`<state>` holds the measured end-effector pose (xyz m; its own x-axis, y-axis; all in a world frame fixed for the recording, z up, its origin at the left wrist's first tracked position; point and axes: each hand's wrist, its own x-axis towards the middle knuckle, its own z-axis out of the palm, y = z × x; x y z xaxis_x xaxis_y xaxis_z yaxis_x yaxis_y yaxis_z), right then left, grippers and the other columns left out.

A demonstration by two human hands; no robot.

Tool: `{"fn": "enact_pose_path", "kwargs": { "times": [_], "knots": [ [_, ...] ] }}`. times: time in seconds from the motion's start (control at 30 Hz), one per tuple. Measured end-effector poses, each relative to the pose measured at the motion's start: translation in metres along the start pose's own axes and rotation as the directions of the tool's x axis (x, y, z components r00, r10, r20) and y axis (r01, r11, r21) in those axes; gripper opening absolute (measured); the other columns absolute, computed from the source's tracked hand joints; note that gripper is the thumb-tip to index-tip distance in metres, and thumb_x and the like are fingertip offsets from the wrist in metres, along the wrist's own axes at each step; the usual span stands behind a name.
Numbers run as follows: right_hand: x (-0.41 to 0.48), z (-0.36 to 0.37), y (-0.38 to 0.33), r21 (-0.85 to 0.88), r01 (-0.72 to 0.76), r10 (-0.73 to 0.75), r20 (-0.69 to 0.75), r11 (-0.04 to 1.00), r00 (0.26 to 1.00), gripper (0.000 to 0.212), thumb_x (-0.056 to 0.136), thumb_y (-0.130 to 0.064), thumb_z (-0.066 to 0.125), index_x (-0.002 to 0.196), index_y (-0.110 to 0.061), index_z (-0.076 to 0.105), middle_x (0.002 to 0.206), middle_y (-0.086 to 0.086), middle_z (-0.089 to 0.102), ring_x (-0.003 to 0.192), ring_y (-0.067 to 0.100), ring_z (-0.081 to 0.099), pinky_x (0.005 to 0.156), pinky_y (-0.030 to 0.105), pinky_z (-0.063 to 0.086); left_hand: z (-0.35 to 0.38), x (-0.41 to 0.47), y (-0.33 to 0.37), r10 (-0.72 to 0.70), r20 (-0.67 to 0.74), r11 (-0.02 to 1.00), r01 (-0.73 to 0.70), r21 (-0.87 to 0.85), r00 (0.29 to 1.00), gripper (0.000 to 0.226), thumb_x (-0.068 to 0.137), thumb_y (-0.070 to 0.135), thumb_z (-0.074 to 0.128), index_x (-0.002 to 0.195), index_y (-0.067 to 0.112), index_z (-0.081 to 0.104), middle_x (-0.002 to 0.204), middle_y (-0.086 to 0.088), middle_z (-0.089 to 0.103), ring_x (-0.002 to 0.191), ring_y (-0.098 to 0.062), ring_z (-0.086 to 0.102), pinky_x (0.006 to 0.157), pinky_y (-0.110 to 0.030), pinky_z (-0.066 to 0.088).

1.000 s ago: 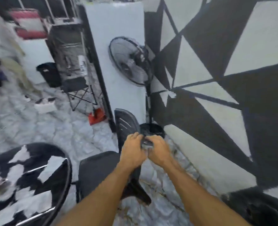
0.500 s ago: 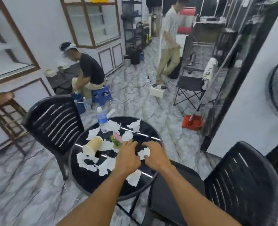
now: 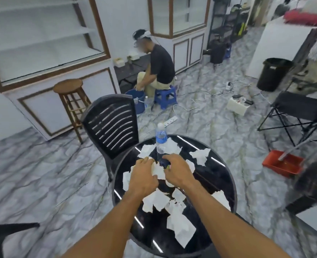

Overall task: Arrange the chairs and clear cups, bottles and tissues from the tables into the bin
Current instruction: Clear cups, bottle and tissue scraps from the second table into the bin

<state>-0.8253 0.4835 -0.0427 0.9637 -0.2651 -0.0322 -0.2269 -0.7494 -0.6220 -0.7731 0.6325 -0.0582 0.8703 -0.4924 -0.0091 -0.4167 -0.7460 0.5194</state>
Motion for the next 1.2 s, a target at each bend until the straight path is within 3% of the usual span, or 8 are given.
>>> {"fn": "enact_pose_path", "kwargs": {
  "times": [0.07, 0.13, 0.3, 0.57, 0.67, 0.8, 1.03, 1.2],
  "knots": [
    [0.025, 0.006, -0.002, -0.011, 0.005, -0.005, -0.003, 1.000, 1.000, 0.025, 0.077, -0.008, 0.061, 0.100, -0.017, 0.062, 0.106, 0.003, 0.064, 0.105, 0.027, 0.055, 0.084, 0.036, 0.049, -0.001, 0.018, -0.012, 0.003, -0.005, 0.999, -0.003, 0.032, 1.000, 0.043, 0.071, 0.019, 0.060, 0.114, 0.021, 0.059, 0.111, 0.008, 0.058, 0.113, -0.023, 0.049, 0.099, -0.038, 0.044],
    [0.047, 0.011, -0.004, -0.013, -0.008, 0.008, -0.008, 1.000, 1.000, 0.026, 0.080, -0.009, 0.063, 0.105, -0.014, 0.063, 0.108, 0.005, 0.063, 0.106, 0.027, 0.055, 0.085, 0.038, 0.049, 0.001, 0.039, -0.024, -0.002, 0.012, 0.999, 0.002, 0.054, 1.000, 0.051, 0.074, 0.019, 0.065, 0.124, 0.018, 0.058, 0.122, 0.005, 0.058, 0.119, -0.024, 0.047, 0.102, -0.038, 0.043],
    [0.116, 0.029, 0.004, -0.015, -0.137, 0.136, -0.069, 0.990, 0.988, 0.061, 0.082, -0.023, 0.066, 0.138, -0.021, 0.043, 0.125, 0.007, 0.053, 0.115, 0.029, 0.049, 0.088, 0.040, 0.048, 0.011, 0.095, -0.056, -0.039, 0.115, 0.999, 0.036, 0.035, 0.993, 0.058, 0.076, 0.019, 0.066, 0.132, 0.015, 0.053, 0.129, 0.003, 0.054, 0.126, -0.023, 0.041, 0.104, -0.035, 0.041],
    [0.195, 0.054, 0.027, 0.190, -0.296, 0.325, -0.145, 0.936, 0.934, 0.110, 0.077, -0.026, 0.081, 0.156, -0.019, 0.004, 0.158, 0.005, 0.023, 0.139, 0.026, 0.034, 0.105, 0.038, 0.038, 0.041, 0.137, -0.095, -0.161, 0.317, 0.983, 0.125, 0.133, 0.935, 0.073, 0.075, 0.031, 0.068, 0.142, 0.017, 0.041, 0.134, -0.001, 0.052, 0.126, -0.026, 0.044, 0.100, -0.041, 0.044],
    [0.209, 0.068, 0.036, 0.272, -0.312, 0.360, -0.151, 0.910, 0.921, 0.100, 0.075, -0.029, 0.083, 0.153, -0.020, 0.020, 0.153, 0.003, 0.035, 0.136, 0.025, 0.038, 0.108, 0.042, 0.038, 0.048, 0.137, -0.102, -0.201, 0.378, 0.977, 0.157, 0.144, 0.904, 0.074, 0.075, 0.036, 0.070, 0.141, 0.021, 0.040, 0.127, 0.000, 0.057, 0.118, -0.025, 0.052, 0.096, -0.040, 0.046],
    [0.214, 0.076, 0.039, 0.374, -0.253, 0.349, -0.213, 0.892, 0.913, 0.060, 0.075, -0.019, 0.082, 0.126, -0.020, 0.051, 0.116, -0.002, 0.061, 0.107, 0.021, 0.059, 0.085, 0.031, 0.046, 0.049, 0.139, -0.102, -0.195, 0.359, 0.979, 0.157, 0.130, 0.913, 0.066, 0.072, 0.032, 0.070, 0.132, 0.022, 0.045, 0.109, 0.002, 0.062, 0.101, -0.023, 0.061, 0.083, -0.035, 0.051],
    [0.179, 0.023, 0.030, 0.510, -0.157, 0.364, -0.336, 0.846, 0.869, 0.067, 0.070, -0.020, 0.086, 0.127, -0.022, 0.052, 0.112, -0.004, 0.064, 0.100, 0.017, 0.063, 0.088, 0.034, 0.053, 0.015, 0.151, -0.051, -0.048, 0.063, 0.999, 0.047, 0.013, 0.997, 0.057, 0.069, 0.039, 0.071, 0.120, 0.028, 0.049, 0.093, 0.006, 0.063, 0.088, -0.022, 0.061, 0.073, -0.037, 0.051],
    [0.092, -0.061, 0.051, 0.560, -0.126, 0.459, -0.508, 0.819, 0.729, 0.067, 0.071, -0.019, 0.086, 0.129, -0.019, 0.053, 0.115, -0.005, 0.062, 0.100, 0.013, 0.061, 0.078, 0.019, 0.048, 0.011, 0.126, 0.043, 0.156, -0.048, 0.984, -0.159, -0.084, 0.987, 0.060, 0.071, 0.039, 0.070, 0.125, 0.027, 0.048, 0.094, 0.000, 0.063, 0.087, -0.028, 0.061, 0.074, -0.040, 0.052]
  ]
}}
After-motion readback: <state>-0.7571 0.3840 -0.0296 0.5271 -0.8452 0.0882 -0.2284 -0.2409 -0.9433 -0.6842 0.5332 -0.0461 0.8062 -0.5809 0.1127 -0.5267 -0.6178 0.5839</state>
